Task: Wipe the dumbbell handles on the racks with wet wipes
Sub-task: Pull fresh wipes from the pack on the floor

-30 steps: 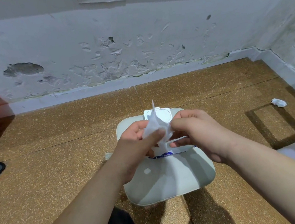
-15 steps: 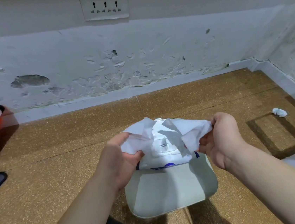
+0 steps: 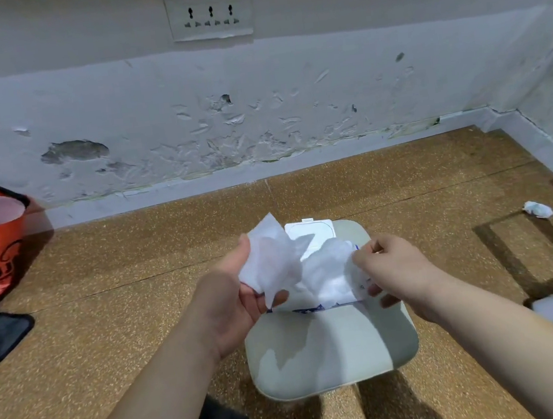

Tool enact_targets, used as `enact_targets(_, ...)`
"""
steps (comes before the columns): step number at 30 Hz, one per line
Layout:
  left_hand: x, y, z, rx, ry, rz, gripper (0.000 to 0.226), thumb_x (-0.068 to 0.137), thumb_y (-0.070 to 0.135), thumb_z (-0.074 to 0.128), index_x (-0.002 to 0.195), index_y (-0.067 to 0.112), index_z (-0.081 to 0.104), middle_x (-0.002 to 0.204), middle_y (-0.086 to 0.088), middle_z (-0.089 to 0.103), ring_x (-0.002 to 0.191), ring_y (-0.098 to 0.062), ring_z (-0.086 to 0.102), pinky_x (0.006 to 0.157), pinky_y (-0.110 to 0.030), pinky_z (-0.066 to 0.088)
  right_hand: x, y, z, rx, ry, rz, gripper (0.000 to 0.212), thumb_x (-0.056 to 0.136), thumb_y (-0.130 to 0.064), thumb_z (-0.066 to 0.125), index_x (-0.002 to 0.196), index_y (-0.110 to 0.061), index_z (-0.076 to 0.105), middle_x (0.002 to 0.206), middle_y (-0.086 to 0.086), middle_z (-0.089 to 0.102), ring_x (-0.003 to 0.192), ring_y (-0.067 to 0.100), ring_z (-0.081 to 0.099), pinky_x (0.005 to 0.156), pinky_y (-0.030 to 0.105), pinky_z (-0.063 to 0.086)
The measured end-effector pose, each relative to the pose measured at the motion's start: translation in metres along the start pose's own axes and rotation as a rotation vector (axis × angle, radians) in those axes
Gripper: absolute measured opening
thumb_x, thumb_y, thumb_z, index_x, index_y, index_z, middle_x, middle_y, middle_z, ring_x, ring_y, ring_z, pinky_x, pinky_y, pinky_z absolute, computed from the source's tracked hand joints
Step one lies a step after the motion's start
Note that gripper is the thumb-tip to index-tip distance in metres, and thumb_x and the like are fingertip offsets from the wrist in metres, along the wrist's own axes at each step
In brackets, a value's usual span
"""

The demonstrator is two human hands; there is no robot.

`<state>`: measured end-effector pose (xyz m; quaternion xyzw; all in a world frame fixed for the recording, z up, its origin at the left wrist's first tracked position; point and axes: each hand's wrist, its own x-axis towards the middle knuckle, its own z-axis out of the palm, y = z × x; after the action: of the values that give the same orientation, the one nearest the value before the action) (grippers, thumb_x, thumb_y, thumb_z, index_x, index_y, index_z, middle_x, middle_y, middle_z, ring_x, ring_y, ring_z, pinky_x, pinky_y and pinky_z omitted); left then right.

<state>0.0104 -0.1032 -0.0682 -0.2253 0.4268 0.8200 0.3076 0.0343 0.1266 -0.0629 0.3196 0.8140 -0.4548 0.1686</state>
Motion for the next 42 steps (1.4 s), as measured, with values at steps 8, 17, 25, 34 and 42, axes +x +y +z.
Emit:
enact_targets(8, -0.014, -0.014, 0.013, 0.027, -0.159, -0.059, 0.043, 0.107, 0.032, 0.045, 0.138, 0.005, 0.057, 0.127, -0.023, 0.069, 0.106, -0.036, 0.072, 0.076, -0.044, 0.064, -0.012, -0.036, 0.002, 0.099, -0.018, -0.212, 0.053, 0.093, -0.058, 0.058, 0.092, -0.006, 0.067, 0.08, 0.003, 0.07, 0.072, 0.026, 0.066, 0.071, 0.043, 0.057)
enact_targets(17, -0.121, 0.026, 0.115, 0.256, -0.172, -0.071, 0.031, 0.098, 0.02, 0.061, 0.129, 0.019, 0.068, 0.121, -0.021, 0.071, 0.095, -0.047, 0.069, 0.064, -0.044, 0.065, -0.102, -0.041, -0.058, 0.811, -0.695, 0.286, 0.058, 0.097, -0.056, 0.058, 0.137, -0.015, 0.066, 0.136, 0.017, 0.066, 0.12, 0.036, 0.065, 0.096, 0.048, 0.053)
enact_targets(25, -0.31, 0.104, 0.268, 0.699, -0.251, -0.108, 0.026, 0.1, 0.019, 0.065, 0.126, 0.017, 0.067, 0.115, -0.012, 0.075, 0.106, -0.034, 0.073, 0.092, -0.054, 0.058, -0.284, -0.13, -0.23, 0.987, -0.561, 0.166, 0.046, 0.101, -0.02, 0.058, 0.141, 0.002, 0.055, 0.139, 0.027, 0.06, 0.131, 0.04, 0.058, 0.105, 0.049, 0.052)
enact_targets(34, -0.496, 0.168, 0.35, 0.882, -0.334, -0.125, 0.024, 0.094, 0.021, 0.073, 0.118, 0.019, 0.071, 0.102, -0.011, 0.078, 0.086, -0.026, 0.076, 0.068, -0.04, 0.061, -0.505, -0.196, -0.308, 0.936, -0.315, 0.184, 0.044, 0.098, -0.027, 0.063, 0.129, 0.005, 0.065, 0.125, 0.026, 0.069, 0.12, 0.039, 0.065, 0.097, 0.045, 0.054)
enact_targets(42, -0.611, 0.141, 0.395, 0.766, -0.518, -0.201, 0.027, 0.097, 0.008, 0.064, 0.123, 0.01, 0.069, 0.097, -0.009, 0.077, 0.071, -0.019, 0.067, 0.057, -0.024, 0.052, -0.662, -0.158, -0.348, 1.271, 0.167, 0.063, 0.037, 0.1, -0.026, 0.065, 0.123, 0.003, 0.06, 0.119, 0.025, 0.072, 0.113, 0.04, 0.07, 0.106, 0.062, 0.048)
